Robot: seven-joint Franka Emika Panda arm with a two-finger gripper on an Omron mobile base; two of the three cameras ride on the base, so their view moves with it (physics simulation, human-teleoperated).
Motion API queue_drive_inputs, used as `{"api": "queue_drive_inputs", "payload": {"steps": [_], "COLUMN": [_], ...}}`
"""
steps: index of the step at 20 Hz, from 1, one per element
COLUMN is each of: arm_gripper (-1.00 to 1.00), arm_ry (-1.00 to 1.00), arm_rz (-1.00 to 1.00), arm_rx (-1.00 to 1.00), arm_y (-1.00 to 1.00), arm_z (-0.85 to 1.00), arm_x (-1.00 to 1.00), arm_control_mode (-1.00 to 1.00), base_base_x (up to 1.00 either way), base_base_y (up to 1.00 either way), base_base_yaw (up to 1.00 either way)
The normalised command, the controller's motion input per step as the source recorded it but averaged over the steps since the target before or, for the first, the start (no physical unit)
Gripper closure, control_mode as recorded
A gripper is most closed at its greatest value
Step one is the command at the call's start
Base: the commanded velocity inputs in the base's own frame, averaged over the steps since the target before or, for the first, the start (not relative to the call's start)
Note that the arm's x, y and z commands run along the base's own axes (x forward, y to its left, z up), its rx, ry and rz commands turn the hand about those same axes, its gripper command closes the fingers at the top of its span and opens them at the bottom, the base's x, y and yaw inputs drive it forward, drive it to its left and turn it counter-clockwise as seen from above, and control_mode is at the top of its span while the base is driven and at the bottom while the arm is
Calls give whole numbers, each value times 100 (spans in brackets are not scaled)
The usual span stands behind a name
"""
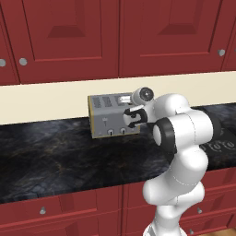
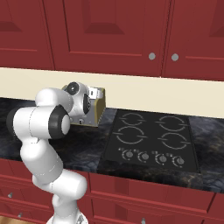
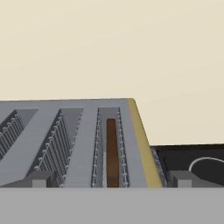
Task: Start the toaster. Once the lever pops up, take the bread to the plate on the dining counter.
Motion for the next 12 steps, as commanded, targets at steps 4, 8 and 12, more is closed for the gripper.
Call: {"api": "queue_drive_inputs", "payload": {"steps": [4, 8, 12], "arm_gripper": [-100, -100, -100], "arm_ry": [0, 0, 0], "arm_rz": [0, 0, 0], "arm_rx": [0, 0, 0], "arm_y": [0, 0, 0], "arm_z": [0, 0, 0], "arm_x": [0, 0, 0], "arm_control_mode": [-100, -100, -100], "base_base_x": [0, 0, 0], "base_base_y": [0, 0, 0], "base_base_yaw": [0, 0, 0]}}
